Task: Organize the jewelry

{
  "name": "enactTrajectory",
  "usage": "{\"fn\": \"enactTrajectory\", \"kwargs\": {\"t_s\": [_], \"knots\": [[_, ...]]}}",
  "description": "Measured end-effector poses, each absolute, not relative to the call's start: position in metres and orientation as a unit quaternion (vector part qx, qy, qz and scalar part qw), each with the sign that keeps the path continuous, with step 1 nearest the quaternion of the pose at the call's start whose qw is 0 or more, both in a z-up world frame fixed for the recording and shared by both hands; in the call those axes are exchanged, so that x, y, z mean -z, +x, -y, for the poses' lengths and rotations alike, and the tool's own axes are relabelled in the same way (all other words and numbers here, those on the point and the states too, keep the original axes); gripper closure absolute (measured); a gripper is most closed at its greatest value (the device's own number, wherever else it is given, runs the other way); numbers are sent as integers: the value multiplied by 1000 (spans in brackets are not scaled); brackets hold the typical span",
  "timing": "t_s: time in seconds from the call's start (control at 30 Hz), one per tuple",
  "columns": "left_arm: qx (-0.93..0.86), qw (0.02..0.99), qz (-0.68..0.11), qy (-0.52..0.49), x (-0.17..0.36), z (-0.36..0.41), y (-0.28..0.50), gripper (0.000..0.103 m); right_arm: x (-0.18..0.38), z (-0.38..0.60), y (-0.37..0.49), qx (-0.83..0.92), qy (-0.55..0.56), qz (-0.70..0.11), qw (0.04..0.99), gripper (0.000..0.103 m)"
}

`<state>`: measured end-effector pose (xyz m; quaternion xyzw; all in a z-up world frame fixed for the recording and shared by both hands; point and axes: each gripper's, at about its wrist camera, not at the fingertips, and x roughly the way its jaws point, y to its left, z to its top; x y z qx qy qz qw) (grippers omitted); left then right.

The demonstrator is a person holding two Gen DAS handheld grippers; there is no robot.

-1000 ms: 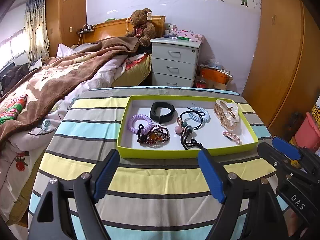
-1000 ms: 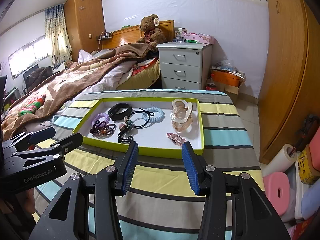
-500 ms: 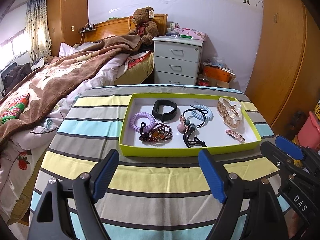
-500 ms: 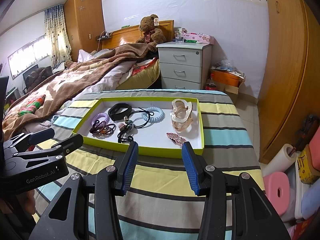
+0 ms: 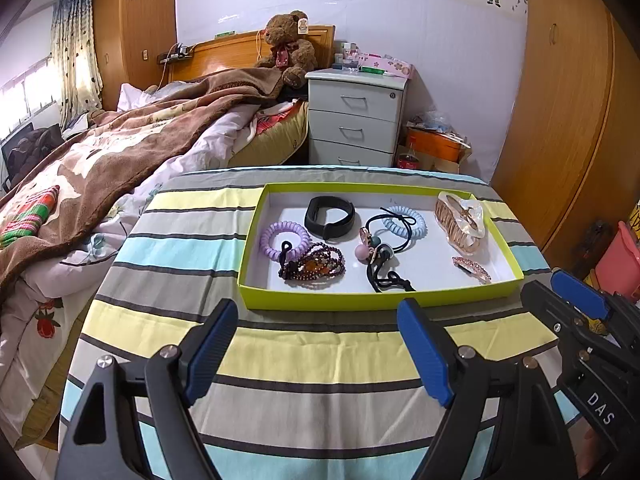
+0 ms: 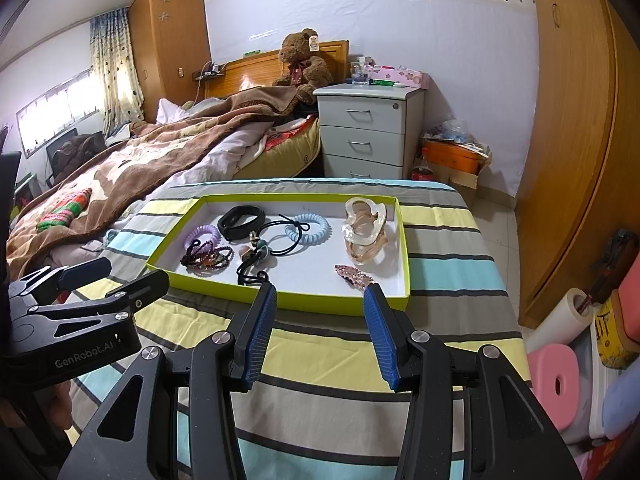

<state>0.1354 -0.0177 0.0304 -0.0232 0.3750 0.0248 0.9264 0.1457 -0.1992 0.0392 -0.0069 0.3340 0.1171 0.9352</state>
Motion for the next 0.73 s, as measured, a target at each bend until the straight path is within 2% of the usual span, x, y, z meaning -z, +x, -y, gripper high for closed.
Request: {"fn": "enactTrajectory", "kwargs": {"t_s": [0.73], "knots": [[-17,928,-372,-27,-32,17,135,19,-38,199,145,-118,-8,-335,935,57]]}}
